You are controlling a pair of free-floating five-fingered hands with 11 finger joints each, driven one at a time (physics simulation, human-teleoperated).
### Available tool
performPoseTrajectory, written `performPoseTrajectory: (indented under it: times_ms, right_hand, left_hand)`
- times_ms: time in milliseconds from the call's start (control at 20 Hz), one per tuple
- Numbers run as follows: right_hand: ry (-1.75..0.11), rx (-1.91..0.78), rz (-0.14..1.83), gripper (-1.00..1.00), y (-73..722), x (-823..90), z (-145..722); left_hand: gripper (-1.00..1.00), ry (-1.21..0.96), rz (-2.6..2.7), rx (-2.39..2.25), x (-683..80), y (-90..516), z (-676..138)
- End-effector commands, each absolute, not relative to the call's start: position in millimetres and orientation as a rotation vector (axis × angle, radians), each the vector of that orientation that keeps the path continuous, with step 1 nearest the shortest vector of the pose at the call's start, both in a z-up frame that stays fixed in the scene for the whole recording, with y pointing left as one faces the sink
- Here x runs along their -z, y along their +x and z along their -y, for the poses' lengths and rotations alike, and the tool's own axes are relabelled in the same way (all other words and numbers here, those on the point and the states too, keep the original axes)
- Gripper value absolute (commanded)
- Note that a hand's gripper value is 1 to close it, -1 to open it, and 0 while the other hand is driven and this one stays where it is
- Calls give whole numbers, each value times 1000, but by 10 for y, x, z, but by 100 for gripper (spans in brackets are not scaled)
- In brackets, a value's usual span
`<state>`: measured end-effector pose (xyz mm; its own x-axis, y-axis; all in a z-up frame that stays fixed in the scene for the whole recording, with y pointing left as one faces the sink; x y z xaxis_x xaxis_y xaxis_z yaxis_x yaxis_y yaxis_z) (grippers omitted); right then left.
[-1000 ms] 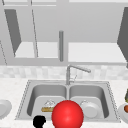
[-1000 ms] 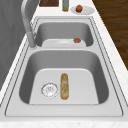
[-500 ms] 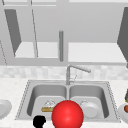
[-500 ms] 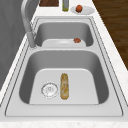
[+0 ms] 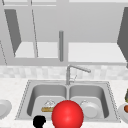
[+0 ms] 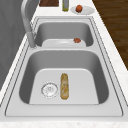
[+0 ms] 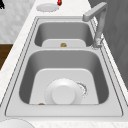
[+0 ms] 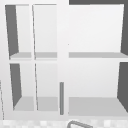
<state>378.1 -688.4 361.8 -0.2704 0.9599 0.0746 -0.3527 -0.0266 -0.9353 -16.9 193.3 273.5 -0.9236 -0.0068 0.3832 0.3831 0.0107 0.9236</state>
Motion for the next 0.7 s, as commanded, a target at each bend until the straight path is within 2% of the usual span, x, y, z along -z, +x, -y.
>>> performPoseTrajectory:
  times_ms: [0, 650]
  right_hand:
    - [-799, -1515, 1111, -100, 3524, -3577, 6930]
    - [-821, -1479, 1070, -100, 2775, -3604, 7058]
  left_hand:
    - [0, -390, 2012, 1993, -2735, -169, -1933]
    - [0, -390, 2012, 1993, -2735, -169, -1933]
